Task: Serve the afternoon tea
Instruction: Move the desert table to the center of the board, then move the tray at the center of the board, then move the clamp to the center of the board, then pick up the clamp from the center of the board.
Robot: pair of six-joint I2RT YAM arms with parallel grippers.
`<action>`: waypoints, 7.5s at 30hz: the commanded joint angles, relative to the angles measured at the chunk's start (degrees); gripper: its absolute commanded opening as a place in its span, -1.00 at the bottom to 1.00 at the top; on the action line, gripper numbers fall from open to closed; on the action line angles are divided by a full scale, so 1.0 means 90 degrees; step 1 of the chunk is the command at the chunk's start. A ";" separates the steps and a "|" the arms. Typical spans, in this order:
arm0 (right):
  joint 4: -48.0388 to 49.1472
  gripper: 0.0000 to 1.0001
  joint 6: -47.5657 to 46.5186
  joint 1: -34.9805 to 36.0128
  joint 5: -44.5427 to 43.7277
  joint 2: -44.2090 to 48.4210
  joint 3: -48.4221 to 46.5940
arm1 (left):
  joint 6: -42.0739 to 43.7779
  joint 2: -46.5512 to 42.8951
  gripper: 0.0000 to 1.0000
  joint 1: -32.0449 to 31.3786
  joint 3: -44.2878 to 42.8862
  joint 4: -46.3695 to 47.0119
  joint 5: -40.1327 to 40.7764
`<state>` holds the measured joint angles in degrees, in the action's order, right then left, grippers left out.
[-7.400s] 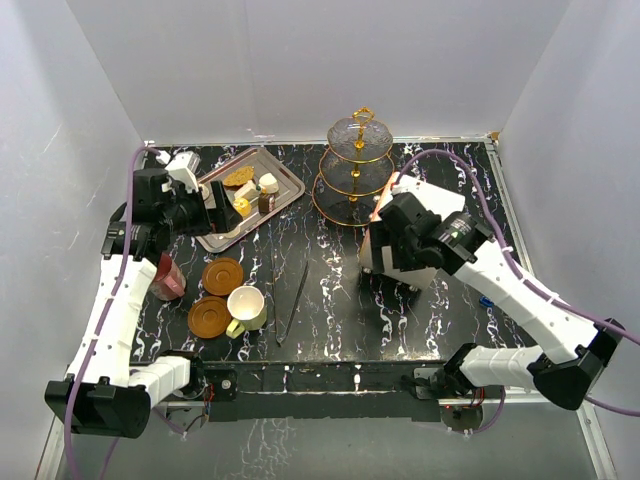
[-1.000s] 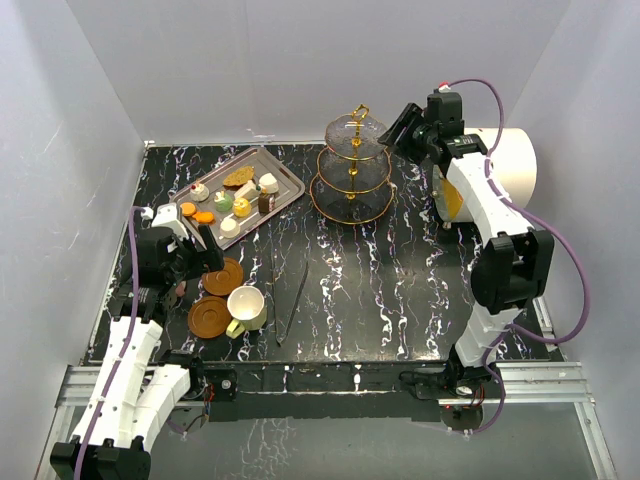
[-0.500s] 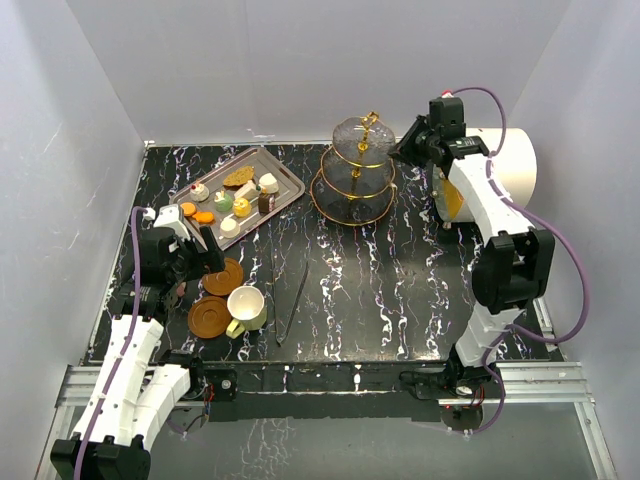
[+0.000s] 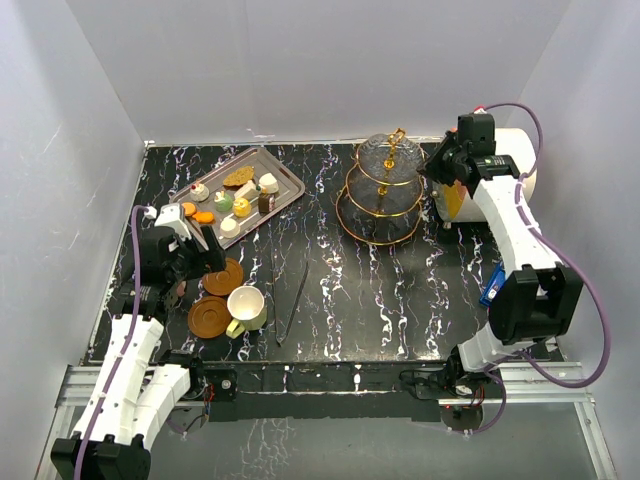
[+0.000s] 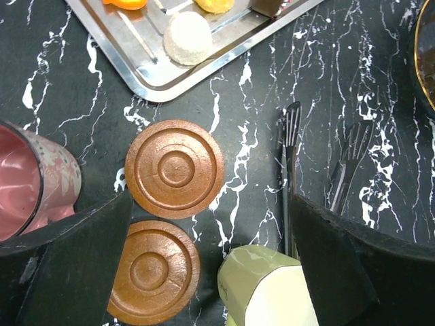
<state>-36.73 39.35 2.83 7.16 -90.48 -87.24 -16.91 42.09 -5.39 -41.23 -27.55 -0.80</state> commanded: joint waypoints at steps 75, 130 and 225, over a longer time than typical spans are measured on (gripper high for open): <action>-0.0944 0.72 -0.1208 -0.0451 0.2691 0.4935 0.2652 | 0.0069 0.8179 0.65 -0.2318 -0.3997 0.1502 -0.3014; -0.0187 0.61 0.0590 0.1480 0.2646 0.4707 0.6020 | -0.1171 0.3384 0.84 -0.4438 -0.1572 -0.0341 -0.1550; -0.1946 0.73 0.2841 0.4062 -0.0836 0.2632 0.3978 | 0.0563 0.0507 0.97 -0.3574 -0.1079 -0.0142 0.3439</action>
<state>-55.13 58.59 33.21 4.29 -62.57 -48.12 -13.41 49.65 -37.91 -55.22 -28.67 22.98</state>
